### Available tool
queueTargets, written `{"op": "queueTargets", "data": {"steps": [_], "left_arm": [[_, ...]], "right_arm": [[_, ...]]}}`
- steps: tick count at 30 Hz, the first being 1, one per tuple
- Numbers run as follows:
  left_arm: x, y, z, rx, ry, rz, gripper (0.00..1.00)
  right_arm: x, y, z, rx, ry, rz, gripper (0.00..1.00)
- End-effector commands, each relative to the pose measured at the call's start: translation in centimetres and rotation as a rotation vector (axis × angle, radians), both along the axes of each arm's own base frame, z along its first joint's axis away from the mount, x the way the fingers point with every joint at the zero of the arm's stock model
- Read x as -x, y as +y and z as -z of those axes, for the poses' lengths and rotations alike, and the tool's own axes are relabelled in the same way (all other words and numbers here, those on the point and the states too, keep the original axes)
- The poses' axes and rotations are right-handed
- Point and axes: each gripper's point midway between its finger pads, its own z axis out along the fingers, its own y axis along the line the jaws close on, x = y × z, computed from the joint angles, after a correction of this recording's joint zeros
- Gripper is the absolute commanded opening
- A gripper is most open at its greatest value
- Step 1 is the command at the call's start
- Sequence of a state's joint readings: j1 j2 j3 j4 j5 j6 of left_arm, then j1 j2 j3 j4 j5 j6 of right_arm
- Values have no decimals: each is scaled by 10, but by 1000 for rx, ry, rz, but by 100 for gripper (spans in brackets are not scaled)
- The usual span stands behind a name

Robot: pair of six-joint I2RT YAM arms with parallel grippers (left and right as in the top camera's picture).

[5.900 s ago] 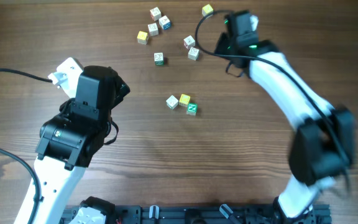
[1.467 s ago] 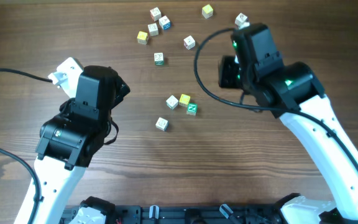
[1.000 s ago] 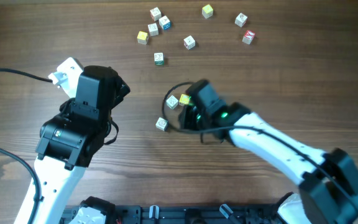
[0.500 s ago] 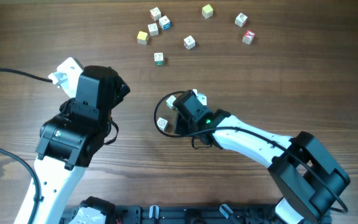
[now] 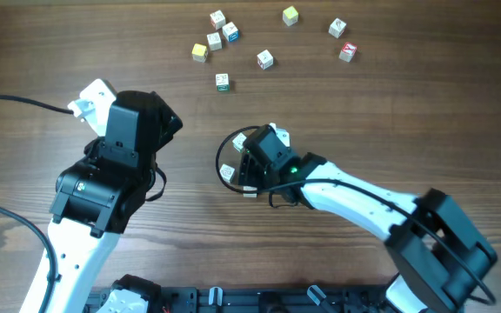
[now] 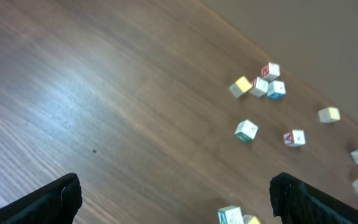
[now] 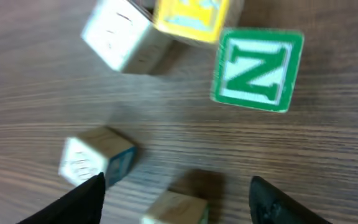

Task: Form a circle

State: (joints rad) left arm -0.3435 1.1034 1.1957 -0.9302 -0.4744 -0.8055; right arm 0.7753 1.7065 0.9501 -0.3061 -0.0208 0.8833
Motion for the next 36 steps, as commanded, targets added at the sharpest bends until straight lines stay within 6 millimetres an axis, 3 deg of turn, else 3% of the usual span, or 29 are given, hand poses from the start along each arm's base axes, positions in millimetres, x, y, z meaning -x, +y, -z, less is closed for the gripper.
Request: {"op": "queueTargets", "data": {"steps": [1,4,5,8,10,12,14,16,18,20,21,22,25,29,32,36], "left_arm": [[9,0,6,7,55,19,89],[25,2,22,-9,148,29,57],[30,1,30,-5,184,41,40],[50,2,72,-15,318,53,6],[59,-9,114,50,388,74,4],[68,-39,152,188,449,178,4],[75,-63,172,290,475,288,4],[79,-69,186,325,492,312,9],[80,-73,198,320,500,358,21],[77,-77,205,290,495,427,54],[74,-81,208,251,489,497,94],[71,-84,211,208,484,566,100],[61,-84,216,52,463,730,100],[34,-57,212,-125,398,623,100],[23,-68,207,-143,336,689,100],[18,-85,212,-306,314,965,100]], "right_arm": [[-6,-6,-39,-16,-97,6,75],[-3,-32,-57,59,-134,57,77],[-1,-45,-62,101,-147,83,79],[8,-88,-79,194,-157,207,79],[13,-112,-86,225,-145,288,59],[15,-128,-84,245,-116,351,48],[16,-135,-81,257,-98,377,47],[15,-137,-79,259,-91,392,47],[12,-135,-78,252,-94,395,47],[10,-133,-75,253,-93,395,48],[10,-133,-72,260,-87,394,48],[10,-132,-69,267,-81,393,52],[10,-132,-57,299,-55,387,55],[10,-133,-48,327,-35,383,55],[9,-136,-46,347,-42,386,56],[6,-143,-46,351,-36,408,56]]}}
